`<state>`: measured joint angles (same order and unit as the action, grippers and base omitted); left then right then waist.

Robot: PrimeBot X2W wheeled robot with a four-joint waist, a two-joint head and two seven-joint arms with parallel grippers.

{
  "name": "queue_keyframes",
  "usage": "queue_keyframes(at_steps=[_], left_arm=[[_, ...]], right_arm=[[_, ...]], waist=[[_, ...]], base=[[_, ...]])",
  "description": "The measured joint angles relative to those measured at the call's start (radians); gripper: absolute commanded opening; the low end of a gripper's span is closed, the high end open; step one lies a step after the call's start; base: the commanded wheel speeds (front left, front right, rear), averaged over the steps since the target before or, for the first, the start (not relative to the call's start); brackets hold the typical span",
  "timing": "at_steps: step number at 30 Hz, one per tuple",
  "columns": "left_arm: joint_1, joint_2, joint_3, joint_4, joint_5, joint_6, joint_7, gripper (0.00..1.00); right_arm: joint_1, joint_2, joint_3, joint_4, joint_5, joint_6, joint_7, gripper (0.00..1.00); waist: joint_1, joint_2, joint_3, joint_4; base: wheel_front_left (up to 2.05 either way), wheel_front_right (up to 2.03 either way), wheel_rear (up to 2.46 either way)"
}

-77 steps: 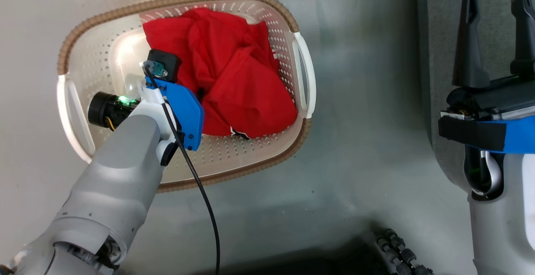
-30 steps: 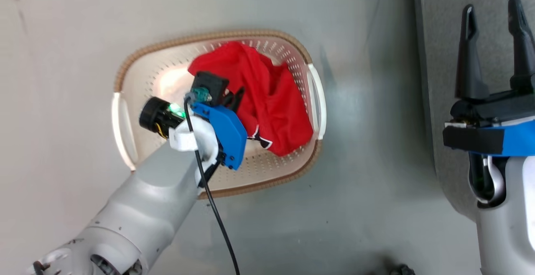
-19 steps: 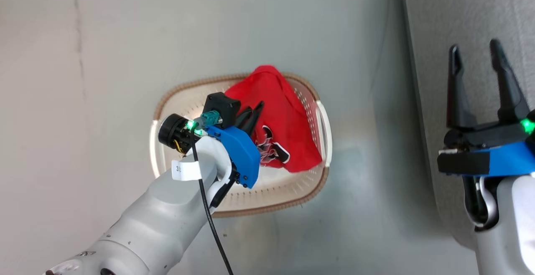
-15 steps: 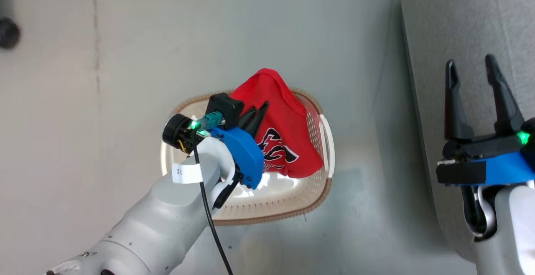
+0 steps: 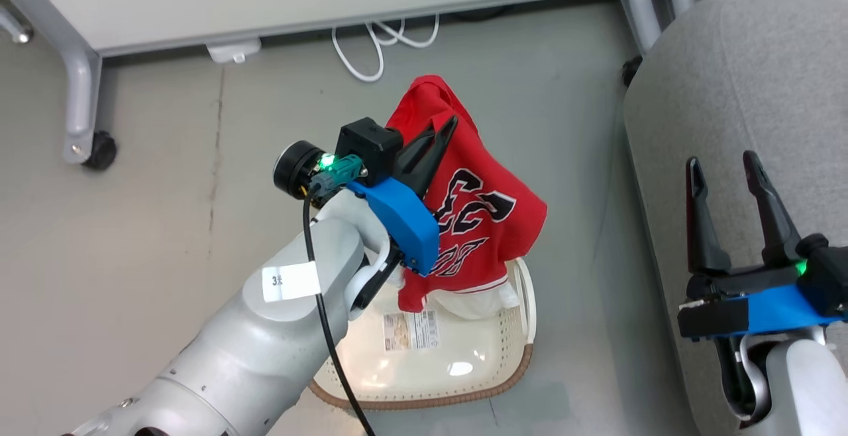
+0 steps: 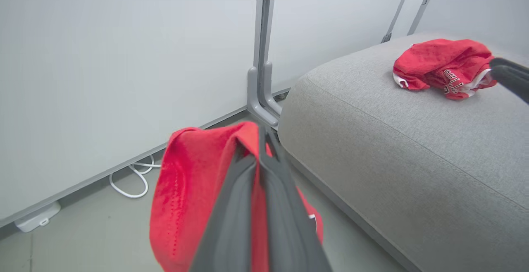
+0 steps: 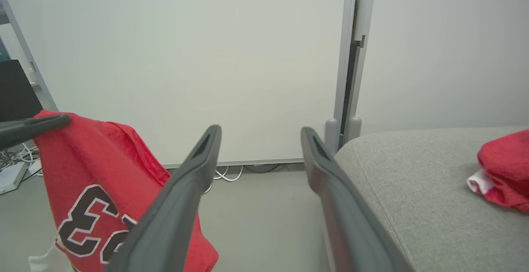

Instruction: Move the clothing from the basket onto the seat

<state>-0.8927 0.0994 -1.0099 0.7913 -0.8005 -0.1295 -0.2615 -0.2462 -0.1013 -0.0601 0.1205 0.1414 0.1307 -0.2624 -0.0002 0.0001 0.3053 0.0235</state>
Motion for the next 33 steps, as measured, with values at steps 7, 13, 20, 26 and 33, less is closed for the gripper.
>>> queue_keyframes(at_steps=[7, 13, 20, 26, 33], left_arm=[[0.01, -0.01, 0.038, -0.073, 0.083, 0.0, 0.0, 0.0], [0.004, -0.019, 0.049, -0.113, 0.107, 0.0, 0.0, 0.0], [-0.012, -0.031, 0.036, -0.152, 0.11, 0.0, 0.0, 0.0], [-0.013, -0.031, 0.026, -0.169, 0.106, 0.0, 0.005, 0.0], [-0.012, -0.025, 0.019, -0.19, 0.105, 0.001, 0.015, 0.0]], right_arm=[[0.051, 0.016, -0.004, 0.019, -0.003, 0.0, 0.0, 1.0], [0.083, 0.029, -0.003, 0.024, -0.006, 0.0, 0.0, 1.0], [0.12, 0.037, -0.009, 0.035, -0.006, 0.0, 0.0, 1.0], [0.137, 0.042, -0.015, 0.038, -0.007, 0.0, 0.0, 1.0], [0.148, 0.046, -0.015, 0.031, -0.008, 0.0, 0.0, 1.0]], waist=[[0.0, 0.0, -0.098, 0.009], [0.0, 0.0, -0.159, 0.016], [0.0001, 0.0, -0.215, 0.02], [0.0001, 0.0, -0.251, 0.022], [0.0001, 0.0, -0.264, 0.029]], base=[[0.0, 0.0, 0.0], [0.0, 0.0, 0.0], [0.0, 0.0, 0.0], [0.0, 0.0, 0.0], [0.0, 0.0, 0.0]])
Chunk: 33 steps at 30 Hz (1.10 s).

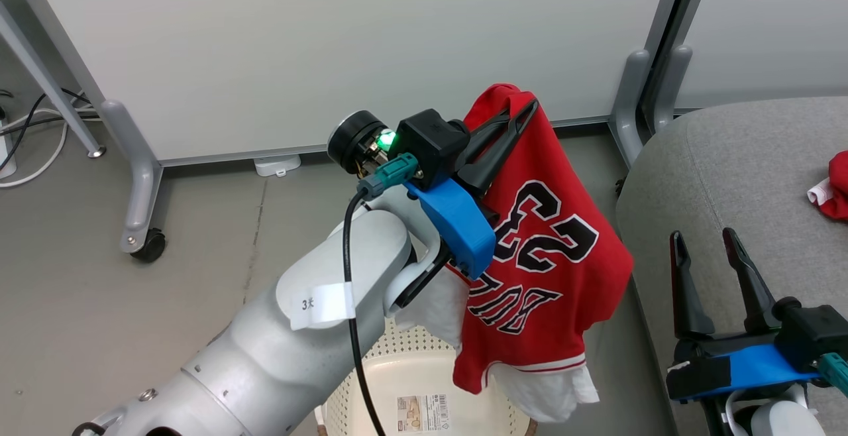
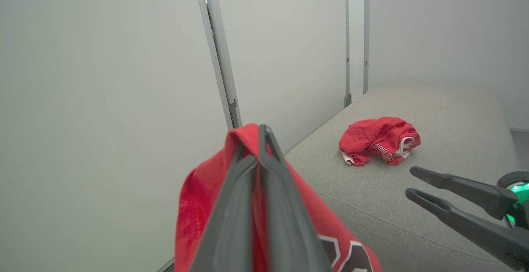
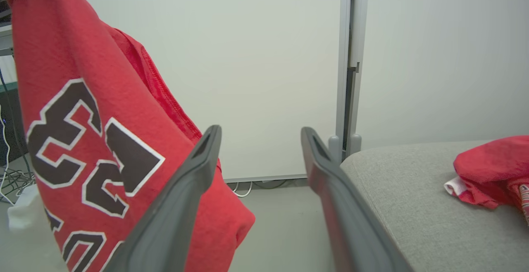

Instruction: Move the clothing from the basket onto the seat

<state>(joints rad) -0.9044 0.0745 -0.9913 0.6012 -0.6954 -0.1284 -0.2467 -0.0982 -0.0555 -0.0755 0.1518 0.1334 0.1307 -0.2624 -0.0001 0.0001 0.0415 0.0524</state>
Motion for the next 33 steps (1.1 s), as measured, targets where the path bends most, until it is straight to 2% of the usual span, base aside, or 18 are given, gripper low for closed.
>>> queue_keyframes(at_steps=[7, 16, 22, 33], left_arm=[[0.0, 0.011, -0.004, -0.021, -0.002, 0.007, 0.008, 0.0], [0.0, 0.017, -0.012, -0.034, -0.001, 0.021, 0.008, 0.0], [0.0, 0.015, -0.017, -0.041, 0.0, 0.022, 0.006, 0.0], [-0.001, -0.004, -0.053, -0.059, 0.009, 0.022, 0.001, 0.0]], right_arm=[[-0.016, -0.004, 0.047, -0.019, -0.01, 0.0, 0.0, 1.0], [-0.124, -0.065, 0.224, -0.032, -0.002, 0.0, 0.0, 1.0], [-0.214, -0.093, 0.309, 0.012, -0.002, 0.0, 0.0, 1.0], [-0.344, -0.147, 0.404, 0.16, -0.012, 0.0, 0.0, 1.0]], waist=[[0.0, 0.0, 0.008, 0.005], [0.0001, 0.0, 0.03, 0.008], [0.0001, 0.0, 0.048, 0.018], [0.0001, 0.0, 0.077, 0.046]], base=[[0.0, 0.0, 0.0], [0.0, 0.0, 0.0], [0.0, 0.0, 0.0], [0.0, 0.0, 0.0]])
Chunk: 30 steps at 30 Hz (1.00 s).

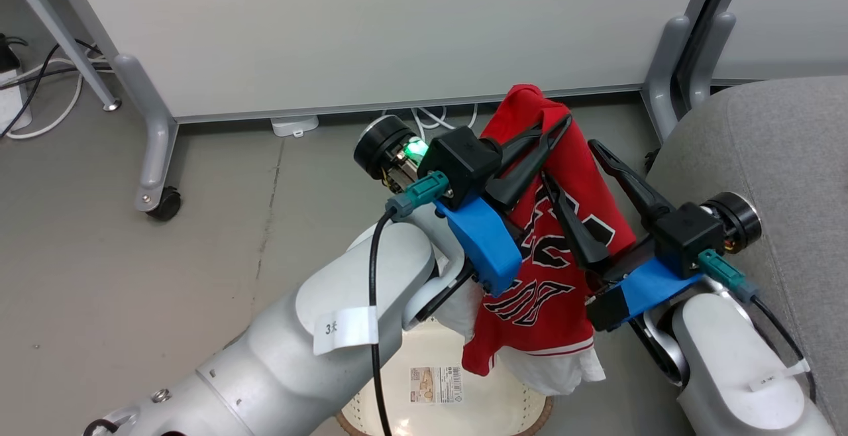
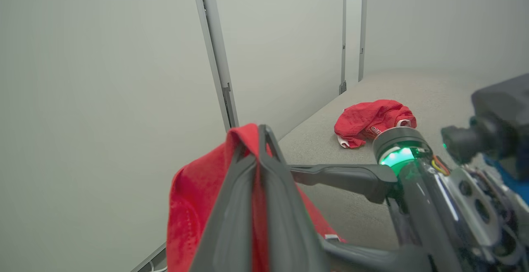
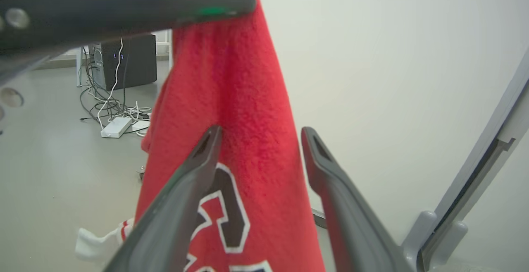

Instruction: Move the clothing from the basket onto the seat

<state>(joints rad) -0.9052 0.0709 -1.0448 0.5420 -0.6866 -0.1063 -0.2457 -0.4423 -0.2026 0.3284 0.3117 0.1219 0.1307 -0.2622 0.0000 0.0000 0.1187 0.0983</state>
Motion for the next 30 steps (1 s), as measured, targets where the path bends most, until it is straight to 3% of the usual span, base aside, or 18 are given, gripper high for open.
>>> queue_keyframes(at_steps=[10, 11, 12, 30], left_arm=[[-0.005, -0.008, -0.025, -0.005, -0.007, -0.007, -0.002, 0.0], [-0.005, -0.008, -0.026, -0.005, -0.008, -0.008, -0.003, 0.0], [-0.005, -0.008, -0.027, -0.004, -0.008, -0.008, -0.003, 0.0], [-0.011, -0.008, -0.036, 0.024, -0.016, -0.01, -0.009, 0.0]], right_arm=[[-0.07, -0.026, 0.086, 0.166, 0.048, 0.0, 0.0, 1.0], [-0.072, -0.026, 0.094, 0.176, 0.058, 0.0, 0.0, 0.45], [-0.074, -0.026, 0.103, 0.184, 0.067, 0.0, 0.0, 0.0], [-0.082, -0.035, 0.128, 0.176, 0.11, 0.0, 0.0, 0.0]], waist=[[0.0, 0.0, 0.004, 0.006], [0.0, 0.0, 0.003, 0.006], [0.0, 0.0, 0.003, 0.005], [0.0, 0.0, -0.004, -0.002]], base=[[0.0, 0.0, 0.0], [0.0, 0.0, 0.0], [0.0, 0.0, 0.0], [0.0, 0.0, 0.0]])
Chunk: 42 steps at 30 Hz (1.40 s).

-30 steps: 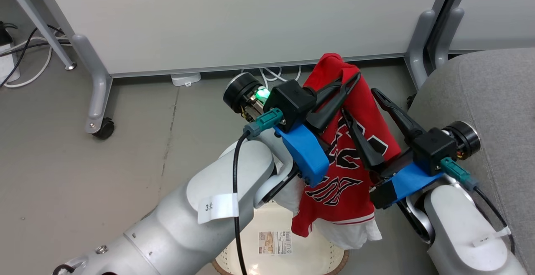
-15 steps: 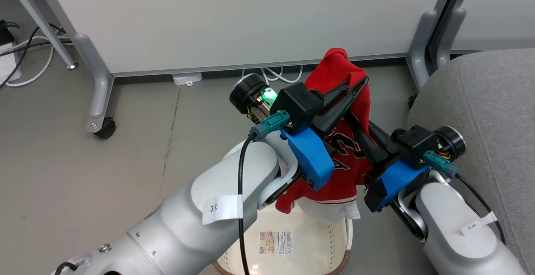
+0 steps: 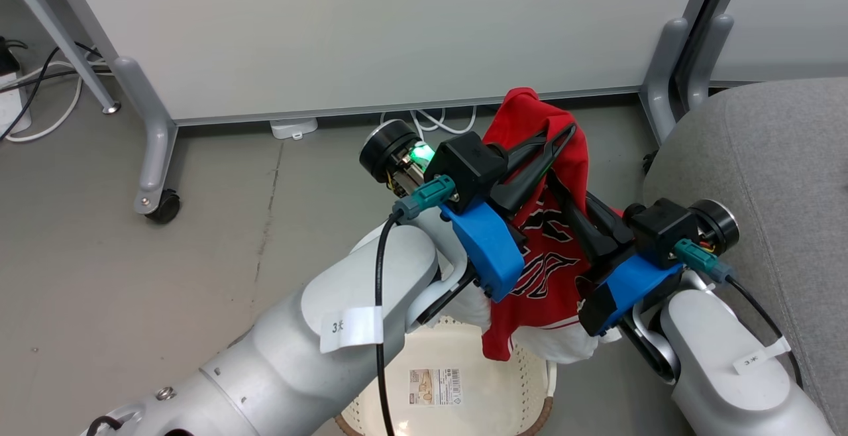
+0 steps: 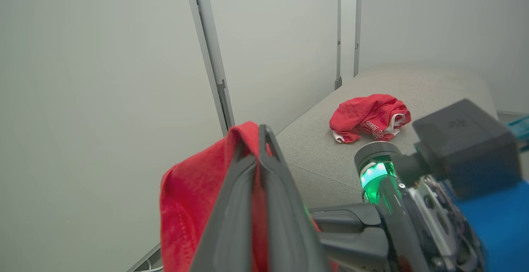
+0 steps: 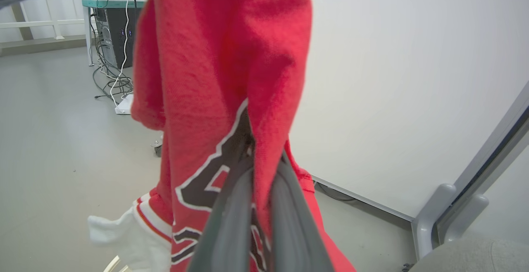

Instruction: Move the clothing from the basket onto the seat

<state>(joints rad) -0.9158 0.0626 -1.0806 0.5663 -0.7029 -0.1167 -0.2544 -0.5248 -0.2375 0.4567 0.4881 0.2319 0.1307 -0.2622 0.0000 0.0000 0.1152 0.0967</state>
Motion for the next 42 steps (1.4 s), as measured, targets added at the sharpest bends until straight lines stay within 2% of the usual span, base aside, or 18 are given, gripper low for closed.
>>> queue_keyframes(at_steps=[5, 6, 7, 18, 26, 42], left_arm=[[0.0, 0.0, -0.003, 0.005, -0.001, -0.002, -0.003, 0.0], [0.0, 0.0, -0.004, 0.006, -0.001, -0.002, -0.003, 0.18], [0.0, 0.0, -0.005, 0.008, -0.001, -0.002, -0.003, 1.0], [0.009, 0.005, -0.023, 0.023, -0.002, 0.004, -0.001, 1.0], [0.016, 0.017, -0.027, 0.025, -0.002, 0.014, -0.002, 1.0], [0.02, 0.051, -0.048, 0.02, 0.009, 0.026, -0.002, 1.0]], right_arm=[[0.005, 0.0, -0.004, -0.008, 0.0, 0.0, 0.0, 0.0], [0.006, 0.0, -0.005, -0.009, 0.0, 0.0, 0.0, 0.0], [0.006, 0.0, -0.006, -0.01, 0.0, 0.0, 0.0, 0.0], [0.014, 0.002, -0.042, -0.036, 0.006, 0.0, 0.0, 0.0], [0.018, 0.009, -0.095, -0.066, 0.0, 0.0, 0.0, 0.0], [0.05, 0.014, -0.247, -0.13, -0.012, 0.0, 0.0, 0.0]], waist=[[0.0, 0.0, -0.002, -0.002], [0.0, 0.0, -0.002, -0.003], [0.0, 0.0, -0.002, -0.003], [0.0, 0.0, 0.016, -0.009], [0.0, 0.0, 0.05, -0.037], [0.0001, 0.0, 0.134, -0.181]], base=[[0.0, 0.0, 0.0], [0.0, 0.0, 0.0], [0.0, 0.0, 0.0], [0.0, 0.0, 0.0], [0.0, 0.0, 0.0], [0.0, 0.0, 0.0]])
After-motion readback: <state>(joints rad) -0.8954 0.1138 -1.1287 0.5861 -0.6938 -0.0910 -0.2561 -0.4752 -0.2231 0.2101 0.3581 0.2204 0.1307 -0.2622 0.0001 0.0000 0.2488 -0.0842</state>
